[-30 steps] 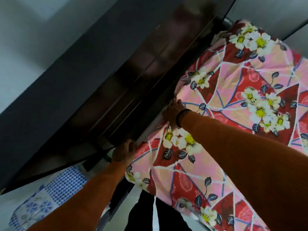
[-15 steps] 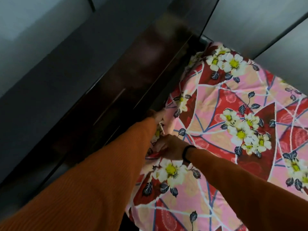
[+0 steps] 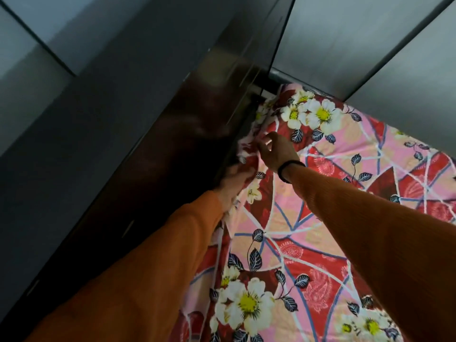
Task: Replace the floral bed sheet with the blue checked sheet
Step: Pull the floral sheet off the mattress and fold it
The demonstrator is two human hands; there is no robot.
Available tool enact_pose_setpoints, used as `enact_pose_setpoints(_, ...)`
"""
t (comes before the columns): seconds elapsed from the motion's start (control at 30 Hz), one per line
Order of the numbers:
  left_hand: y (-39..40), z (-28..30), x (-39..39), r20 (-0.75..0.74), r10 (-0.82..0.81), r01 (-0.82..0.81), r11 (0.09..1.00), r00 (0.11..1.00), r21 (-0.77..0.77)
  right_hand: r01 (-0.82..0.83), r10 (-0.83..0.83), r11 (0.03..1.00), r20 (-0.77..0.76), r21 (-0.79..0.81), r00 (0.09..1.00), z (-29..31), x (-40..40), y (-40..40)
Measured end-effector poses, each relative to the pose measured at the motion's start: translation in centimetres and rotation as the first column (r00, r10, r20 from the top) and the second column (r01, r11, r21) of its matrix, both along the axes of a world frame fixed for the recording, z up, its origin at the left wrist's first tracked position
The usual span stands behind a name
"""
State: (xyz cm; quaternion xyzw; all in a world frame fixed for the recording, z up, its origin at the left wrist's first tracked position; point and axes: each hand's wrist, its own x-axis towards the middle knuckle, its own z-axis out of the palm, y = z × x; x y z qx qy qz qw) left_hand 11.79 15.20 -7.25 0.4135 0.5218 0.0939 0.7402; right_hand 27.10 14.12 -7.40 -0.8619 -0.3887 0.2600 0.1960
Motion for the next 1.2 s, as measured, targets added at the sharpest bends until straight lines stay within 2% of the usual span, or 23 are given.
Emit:
enact_pose_setpoints(0.03, -1.1, 0.3, 0.7, 0.052, -0.104, 0.102, 0.994, 0.993, 0.045, -0.004, 0.004, 1.0, 0.031, 0.001, 1.0, 0.0, 0.4, 0.9)
enact_pose_setpoints(0.1, -2.8, 0.6, 1.3, 0.007, -0.375, 0.365, 0.907, 0.927, 0.209, -0.047, 0.054, 0.993, 0.072, -0.105, 0.996, 0.2, 1.2, 2.4)
enact_pose_setpoints(0.13, -3.6, 0.2, 1.3, -0.031, -0.503, 0.488, 0.82, 0.864, 0.298, -0.087, 0.107, 0.974, 0.081, -0.211, 0.991, 0.2, 1.5, 2.9)
enact_pose_setpoints(0.2, -4.5, -0.5, 0.7, -0.154, -0.688, 0.665, 0.582, 0.709, 0.468, -0.154, 0.208, 0.903, 0.094, -0.402, 0.974, 0.1, 2.1, 3.4)
enact_pose_setpoints(0.23, -5.0, 0.1, 0.7, -0.163, -0.714, 0.677, 0.53, 0.681, 0.511, -0.161, 0.238, 0.878, 0.118, -0.451, 0.964, -0.3, 2.3, 3.6)
enact_pose_setpoints(0.3, -5.3, 0.5, 0.6, -0.13, -0.731, 0.645, 0.485, 0.67, 0.591, -0.139, 0.244, 0.89, 0.194, -0.435, 0.95, -1.4, 3.1, 3.8)
enact_pose_setpoints(0.4, -5.7, 0.0, -0.2, -0.238, -0.729, 0.649, 0.351, 0.642, 0.675, -0.042, 0.099, 0.974, 0.255, -0.221, 0.962, -1.5, 5.1, 4.6)
enact_pose_setpoints(0.47, -5.8, -0.7, -0.6, -0.311, -0.651, 0.65, 0.376, 0.693, 0.661, 0.09, -0.07, 0.994, 0.264, -0.064, 0.962, 0.2, 6.8, 5.4)
enact_pose_setpoints(0.57, -5.2, -2.7, -1.7, -0.422, -0.389, 0.573, 0.591, 0.819, 0.567, 0.311, -0.342, 0.937, 0.24, 0.159, 0.908, 3.0, 9.1, 5.4)
enact_pose_setpoints(0.63, -4.7, -4.5, -2.8, -0.525, -0.356, 0.599, 0.683, 0.773, 0.419, 0.455, -0.51, 0.849, 0.19, 0.267, 0.839, 3.6, 10.0, 4.1)
enact_pose_setpoints(0.7, -4.8, -5.9, -4.0, -0.545, -0.38, 0.621, 0.69, 0.747, 0.371, 0.587, -0.643, 0.748, 0.117, 0.311, 0.757, 2.9, 10.5, 1.7)
enact_pose_setpoints(0.77, -5.3, -6.3, -5.0, -0.527, -0.383, 0.624, 0.66, 0.758, 0.418, 0.665, -0.712, 0.671, 0.037, 0.328, 0.701, 1.8, 9.9, -0.9)
enact_pose_setpoints(0.8, -5.4, -6.6, -5.3, -0.527, -0.394, 0.636, 0.643, 0.753, 0.426, 0.65, -0.698, 0.687, 0.047, 0.324, 0.714, 1.2, 9.3, -2.0)
enact_pose_setpoints(0.9, -5.6, -7.3, -6.0, -0.513, -0.414, 0.642, 0.638, 0.752, 0.425, 0.516, -0.551, 0.823, 0.115, 0.238, 0.826, -0.1, 7.9, -2.2)
enact_pose_setpoints(1.07, -4.8, -5.9, -4.0, -0.446, -0.344, 0.546, 0.686, 0.826, 0.482, 0.26, -0.265, 0.963, 0.089, 0.069, 0.96, -0.3, 8.5, 3.3)
enact_pose_setpoints(1.13, -3.4, -5.5, -1.5, -0.384, -0.313, 0.483, 0.707, 0.869, 0.516, 0.119, -0.105, 0.991, 0.195, -0.062, 0.975, -0.5, 9.3, 5.3)
enact_pose_setpoints(1.2, -1.2, -5.4, 1.8, -0.347, -0.288, 0.44, 0.728, 0.892, 0.526, 0.031, 0.031, 0.982, 0.321, -0.184, 0.946, -0.4, 9.9, 7.2)
